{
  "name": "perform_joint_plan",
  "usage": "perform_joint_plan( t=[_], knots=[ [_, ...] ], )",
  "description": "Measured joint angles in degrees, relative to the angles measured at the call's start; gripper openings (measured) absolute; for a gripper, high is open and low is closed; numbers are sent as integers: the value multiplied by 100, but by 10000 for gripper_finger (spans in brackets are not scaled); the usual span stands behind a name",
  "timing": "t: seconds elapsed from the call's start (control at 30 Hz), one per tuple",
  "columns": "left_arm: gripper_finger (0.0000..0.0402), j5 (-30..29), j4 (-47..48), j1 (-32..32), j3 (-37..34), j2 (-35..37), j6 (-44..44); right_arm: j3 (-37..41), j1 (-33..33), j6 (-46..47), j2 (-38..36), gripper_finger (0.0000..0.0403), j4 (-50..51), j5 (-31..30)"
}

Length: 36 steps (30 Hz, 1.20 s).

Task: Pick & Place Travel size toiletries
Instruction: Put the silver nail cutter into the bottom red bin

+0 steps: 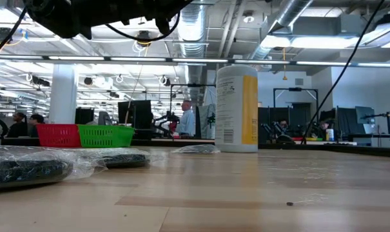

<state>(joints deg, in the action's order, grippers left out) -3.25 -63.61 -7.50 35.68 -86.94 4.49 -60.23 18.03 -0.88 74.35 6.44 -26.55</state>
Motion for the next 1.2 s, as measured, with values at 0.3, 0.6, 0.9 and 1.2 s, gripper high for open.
perform_joint_plan(
  t=[0.3, 0.6, 0.9, 1.2],
  knots=[
    [53, -21, -247, 30, 0, 0, 18, 0, -62, -276, 0, 127, -354, 281],
    [52, 6, -502, 85, 0, -89, 111, 0, -62, -412, 0, 127, -448, 296],
    [52, 60, -596, 85, 601, -726, 305, 0, -62, -424, 0, 127, -540, 298],
    [52, 210, -595, 85, 802, -879, 428, 0, -42, -443, 0, 127, -500, 318]
  ],
)
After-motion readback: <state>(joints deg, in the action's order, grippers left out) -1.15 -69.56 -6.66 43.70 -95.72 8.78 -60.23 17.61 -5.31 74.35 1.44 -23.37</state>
